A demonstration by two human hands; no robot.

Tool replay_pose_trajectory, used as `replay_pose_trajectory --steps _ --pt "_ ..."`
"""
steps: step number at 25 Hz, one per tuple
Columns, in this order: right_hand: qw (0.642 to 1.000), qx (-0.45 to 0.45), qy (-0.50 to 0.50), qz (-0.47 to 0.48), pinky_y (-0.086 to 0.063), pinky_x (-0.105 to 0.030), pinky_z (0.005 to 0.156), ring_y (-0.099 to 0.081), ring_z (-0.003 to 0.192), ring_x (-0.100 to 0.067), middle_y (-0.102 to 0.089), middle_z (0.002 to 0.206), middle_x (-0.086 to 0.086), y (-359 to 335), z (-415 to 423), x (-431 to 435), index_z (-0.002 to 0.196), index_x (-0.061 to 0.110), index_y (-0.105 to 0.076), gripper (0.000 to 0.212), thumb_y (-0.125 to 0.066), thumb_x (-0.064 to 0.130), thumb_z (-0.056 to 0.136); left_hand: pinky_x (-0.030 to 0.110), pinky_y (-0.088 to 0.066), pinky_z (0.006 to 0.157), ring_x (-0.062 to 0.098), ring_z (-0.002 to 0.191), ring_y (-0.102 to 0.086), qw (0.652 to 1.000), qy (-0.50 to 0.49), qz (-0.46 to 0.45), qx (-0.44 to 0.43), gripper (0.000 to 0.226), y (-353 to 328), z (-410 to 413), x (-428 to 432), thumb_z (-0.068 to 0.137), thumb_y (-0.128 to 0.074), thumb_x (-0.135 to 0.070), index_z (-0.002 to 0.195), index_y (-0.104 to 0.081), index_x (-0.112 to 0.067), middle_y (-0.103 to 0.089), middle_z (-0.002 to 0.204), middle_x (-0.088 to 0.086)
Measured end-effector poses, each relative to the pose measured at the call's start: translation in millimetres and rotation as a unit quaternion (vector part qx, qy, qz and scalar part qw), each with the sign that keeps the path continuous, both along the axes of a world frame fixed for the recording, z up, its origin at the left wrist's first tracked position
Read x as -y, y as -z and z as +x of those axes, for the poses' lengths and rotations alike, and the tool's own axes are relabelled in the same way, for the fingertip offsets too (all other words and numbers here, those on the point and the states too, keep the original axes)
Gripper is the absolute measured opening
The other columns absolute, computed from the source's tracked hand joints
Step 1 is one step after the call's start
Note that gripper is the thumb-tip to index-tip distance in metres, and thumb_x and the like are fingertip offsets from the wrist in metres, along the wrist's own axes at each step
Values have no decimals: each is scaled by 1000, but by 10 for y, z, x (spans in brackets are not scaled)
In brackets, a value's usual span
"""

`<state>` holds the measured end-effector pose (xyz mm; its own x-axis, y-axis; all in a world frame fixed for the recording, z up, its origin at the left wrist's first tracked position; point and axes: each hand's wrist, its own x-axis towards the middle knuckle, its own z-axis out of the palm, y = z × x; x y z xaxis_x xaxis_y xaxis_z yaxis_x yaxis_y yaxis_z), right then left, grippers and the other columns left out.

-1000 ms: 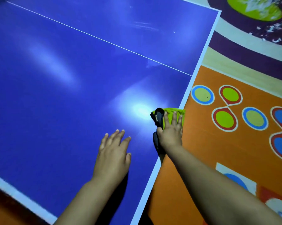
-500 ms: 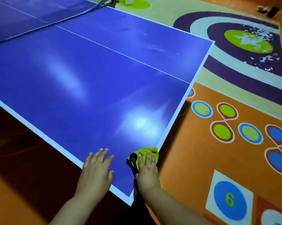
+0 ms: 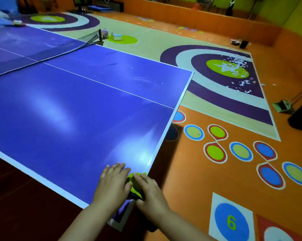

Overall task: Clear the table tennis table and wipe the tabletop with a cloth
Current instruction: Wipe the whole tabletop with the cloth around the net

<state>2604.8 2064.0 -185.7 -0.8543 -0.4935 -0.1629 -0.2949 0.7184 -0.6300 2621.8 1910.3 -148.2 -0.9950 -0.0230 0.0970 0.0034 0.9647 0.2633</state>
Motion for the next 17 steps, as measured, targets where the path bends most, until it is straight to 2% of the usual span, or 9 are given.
replay_pose_trajectory --steps 2,3,5,7,8,10,12,14,17 --pt "998 -37 2 -52 -11 -4 105 -26 139 -13 -28 154 4 -200 -176 -183 151 33 -16 90 -54 8 73 35 -16 114 15 135 -35 999 -5 49 18 47 -112 -183 -220 87 -58 -38 132 -50 -25 -45 141 -5" --pt "996 -57 -2 -75 -13 -5 106 -28 138 -11 -31 153 5 -262 -273 -294 151 33 -14 92 -54 9 72 32 -15 113 13 135 -33 997 -7 73 11 47 -173 -291 -341 90 -52 -40 135 -44 -27 -44 142 -7" --pt "988 -107 -19 -111 -18 -9 110 -29 137 -8 -34 150 5 -348 -487 -542 152 35 -12 96 -56 10 71 30 -26 107 14 127 -40 992 -24 122 1 50 -316 -556 -600 90 -50 -40 137 -39 -26 -49 136 -7" --pt "975 -171 -41 -137 -23 -16 113 -29 138 -8 -35 149 5 -398 -745 -851 152 34 -14 95 -60 11 71 32 -37 100 16 124 -44 980 -59 185 46 57 -432 -847 -886 88 -51 -39 140 -36 -25 -49 136 -4" --pt "967 -204 -49 -146 -26 -20 113 -29 139 -10 -35 149 3 -410 -904 -1033 152 32 -16 95 -64 11 73 34 -42 96 17 121 -48 966 -75 233 79 56 -459 -1015 -1046 83 -53 -41 137 -40 -29 -52 133 -4" --pt "950 -264 -64 -155 -32 -28 113 -30 141 -15 -33 151 0 -413 -1247 -1421 153 26 -19 97 -73 10 73 42 -53 82 20 100 -62 927 -99 341 121 41 -507 -1359 -1366 67 -55 -51 107 -55 -42 -65 110 -2" --pt "938 -304 -78 -145 -34 -32 112 -26 144 -19 -27 155 -2 -443 -1552 -1740 153 21 -21 100 -79 14 72 48 -56 67 24 79 -67 906 -106 392 120 30 -542 -1643 -1643 59 -57 -52 84 -58 -36 -68 81 1" --pt "934 -321 -92 -129 -30 -33 114 -21 146 -21 -19 158 -3 -490 -1856 -2050 154 21 -17 102 -79 24 73 39 -55 62 20 72 -64 912 -117 382 89 16 -681 -1893 -1983 64 -61 -44 76 -57 -34 -65 71 -3" --pt "928 -339 -87 -126 -21 -32 117 -17 147 -20 -17 159 -3 -528 -2288 -2380 154 22 -14 101 -72 46 74 25 -40 55 12 76 -58 948 -133 288 28 9 -877 -2182 -2357 73 -60 -33 73 -51 -36 -60 75 -9"
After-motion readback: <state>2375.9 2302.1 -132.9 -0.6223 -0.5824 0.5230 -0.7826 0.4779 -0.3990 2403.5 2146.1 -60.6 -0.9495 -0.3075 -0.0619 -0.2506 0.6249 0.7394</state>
